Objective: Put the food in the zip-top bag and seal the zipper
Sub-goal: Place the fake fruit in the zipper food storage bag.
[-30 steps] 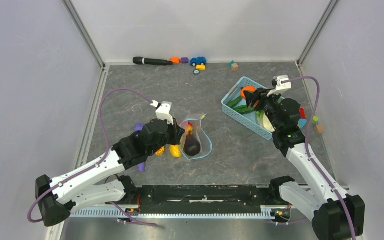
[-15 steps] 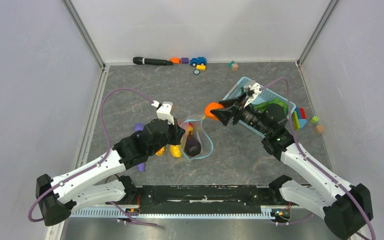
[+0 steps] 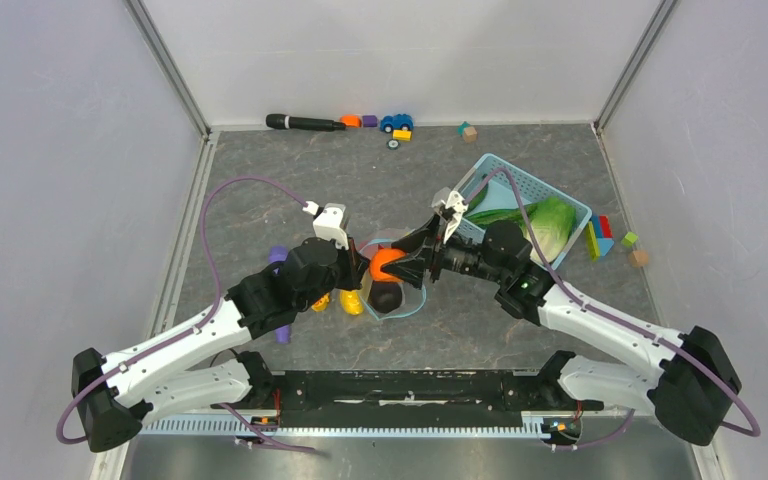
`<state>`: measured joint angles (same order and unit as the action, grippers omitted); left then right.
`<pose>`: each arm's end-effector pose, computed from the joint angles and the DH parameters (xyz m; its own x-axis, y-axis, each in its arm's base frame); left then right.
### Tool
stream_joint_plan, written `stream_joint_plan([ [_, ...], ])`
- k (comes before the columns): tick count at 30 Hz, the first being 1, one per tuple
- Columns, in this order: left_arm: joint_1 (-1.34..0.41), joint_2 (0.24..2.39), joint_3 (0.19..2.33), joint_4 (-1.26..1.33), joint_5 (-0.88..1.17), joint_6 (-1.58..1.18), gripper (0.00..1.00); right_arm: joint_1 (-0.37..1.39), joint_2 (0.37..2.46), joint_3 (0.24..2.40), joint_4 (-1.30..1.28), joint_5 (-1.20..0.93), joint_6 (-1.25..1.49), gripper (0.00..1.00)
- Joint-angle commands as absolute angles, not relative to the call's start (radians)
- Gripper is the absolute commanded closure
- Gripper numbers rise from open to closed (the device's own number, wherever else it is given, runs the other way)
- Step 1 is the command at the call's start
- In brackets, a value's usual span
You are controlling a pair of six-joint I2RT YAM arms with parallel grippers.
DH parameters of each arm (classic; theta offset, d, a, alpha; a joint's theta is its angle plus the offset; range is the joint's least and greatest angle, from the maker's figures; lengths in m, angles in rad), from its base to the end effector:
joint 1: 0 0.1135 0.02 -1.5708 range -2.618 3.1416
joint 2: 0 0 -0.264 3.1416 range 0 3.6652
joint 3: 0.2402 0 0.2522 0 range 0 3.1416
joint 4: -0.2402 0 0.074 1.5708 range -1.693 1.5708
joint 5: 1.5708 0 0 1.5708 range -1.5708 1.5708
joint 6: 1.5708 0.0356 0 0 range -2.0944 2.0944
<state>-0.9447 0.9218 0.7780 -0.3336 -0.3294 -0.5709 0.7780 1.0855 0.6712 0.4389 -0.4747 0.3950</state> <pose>0.1307 -0.1611 0.2986 -0.5499 -0.1122 -0.8277 0.3580 0.8636 -0.3549 0.1673 0.1877 0.3059 -0.3493 0.1363 -0.9270 -0.8833 0.2821 0.3743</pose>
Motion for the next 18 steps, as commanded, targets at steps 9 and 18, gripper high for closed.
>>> stream_joint_plan([
  [9, -0.948, 0.902, 0.769, -0.288, -0.326, -0.551, 0.98, 0.893, 1.159, 0.666, 0.469, -0.240, 0.298, 0.74],
  [18, -0.948, 0.889, 0.767, -0.288, -0.319, -0.552, 0.98, 0.963, 1.188, 0.673, 0.397, 0.032, 0.226, 0.75],
])
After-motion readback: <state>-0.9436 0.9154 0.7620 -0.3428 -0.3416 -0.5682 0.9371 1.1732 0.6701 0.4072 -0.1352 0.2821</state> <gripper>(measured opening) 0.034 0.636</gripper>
